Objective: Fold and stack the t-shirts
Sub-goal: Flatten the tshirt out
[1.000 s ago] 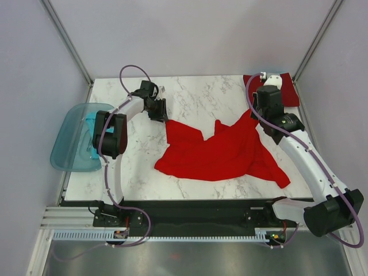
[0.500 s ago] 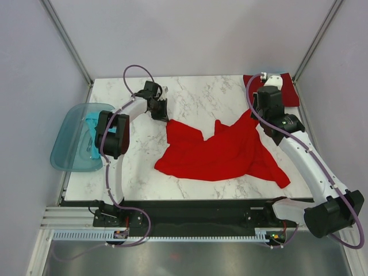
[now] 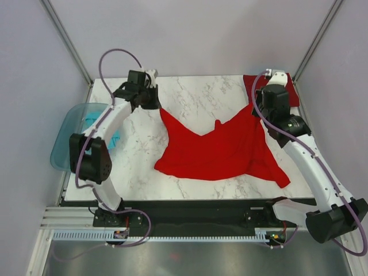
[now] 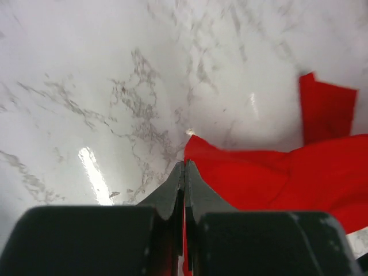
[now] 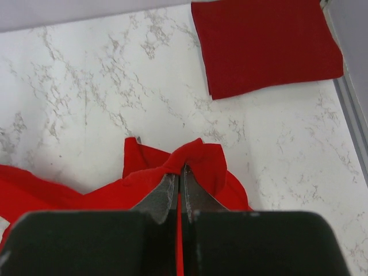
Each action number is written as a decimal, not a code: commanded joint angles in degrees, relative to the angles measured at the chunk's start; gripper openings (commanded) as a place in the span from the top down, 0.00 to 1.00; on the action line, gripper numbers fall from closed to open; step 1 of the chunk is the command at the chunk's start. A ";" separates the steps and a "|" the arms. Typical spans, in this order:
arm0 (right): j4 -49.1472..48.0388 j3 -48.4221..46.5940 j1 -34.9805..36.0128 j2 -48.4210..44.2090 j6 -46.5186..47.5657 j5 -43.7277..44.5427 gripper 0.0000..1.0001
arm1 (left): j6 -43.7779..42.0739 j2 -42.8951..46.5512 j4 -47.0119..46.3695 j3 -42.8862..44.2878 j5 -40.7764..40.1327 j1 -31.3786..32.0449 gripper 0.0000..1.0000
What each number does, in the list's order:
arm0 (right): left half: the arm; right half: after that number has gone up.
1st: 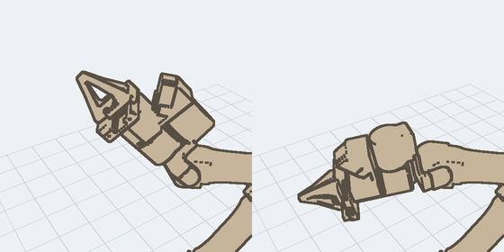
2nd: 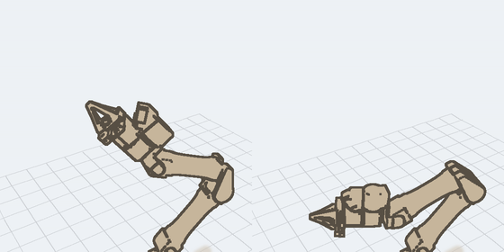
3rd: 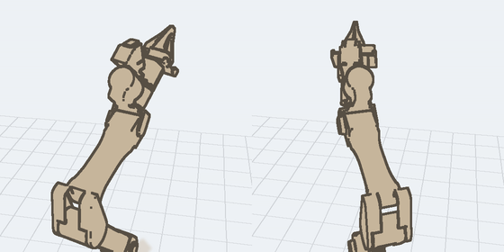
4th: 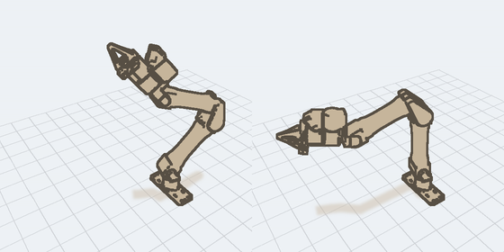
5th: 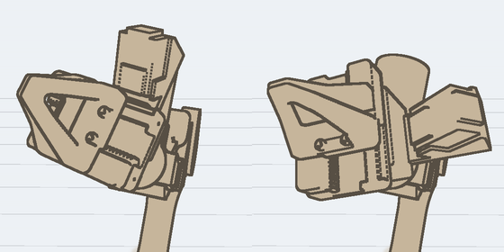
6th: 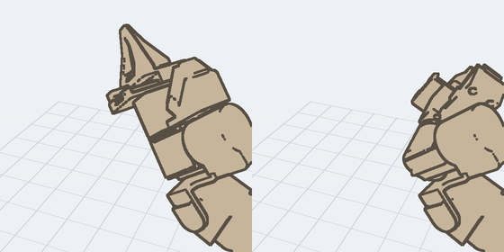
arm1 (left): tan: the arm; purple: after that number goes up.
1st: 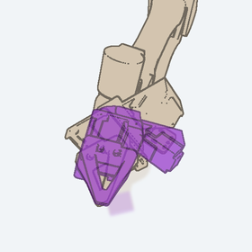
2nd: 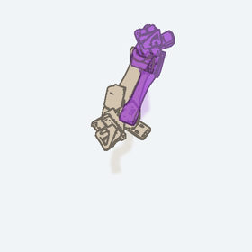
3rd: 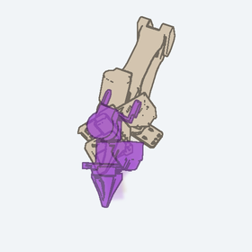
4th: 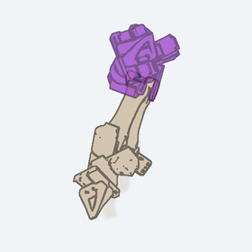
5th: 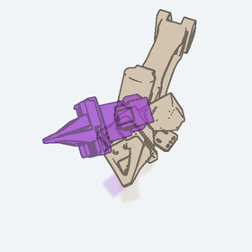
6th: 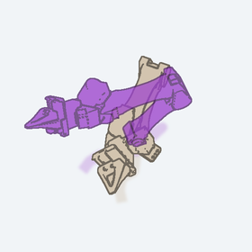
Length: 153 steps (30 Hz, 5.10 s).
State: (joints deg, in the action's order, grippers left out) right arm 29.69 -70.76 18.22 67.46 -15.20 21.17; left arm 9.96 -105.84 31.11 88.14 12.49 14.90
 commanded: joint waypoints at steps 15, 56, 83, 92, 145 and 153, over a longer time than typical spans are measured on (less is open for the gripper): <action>-21.88 -13.86 -0.11 -19.81 6.06 -0.26 1.00 | -13.90 49.05 -2.11 14.07 -8.97 0.57 0.98; -17.65 -45.54 -1.43 12.62 10.72 -0.69 1.00 | -16.01 17.33 -25.05 46.35 -7.83 -8.57 0.98; -5.53 -29.34 -1.43 -23.70 0.25 -12.82 1.00 | -14.62 56.89 -29.18 17.49 -7.84 -8.57 0.98; -6.22 -28.39 -1.43 -13.68 5.00 -5.88 1.00 | -14.43 46.35 -28.21 20.50 -2.74 -8.57 0.98; -39.80 -30.75 -12.24 53.31 5.62 -19.41 1.00 | -26.74 -13.52 -43.95 18.48 1.31 -10.50 0.98; -28.23 -28.38 -12.24 33.92 6.59 -16.42 1.00 | -25.25 6.39 -44.38 12.41 -3.44 -10.41 0.98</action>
State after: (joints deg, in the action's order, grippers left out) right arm -1.74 -97.56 6.15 115.22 -9.37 3.46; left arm -14.68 -113.80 -8.16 100.44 11.84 4.84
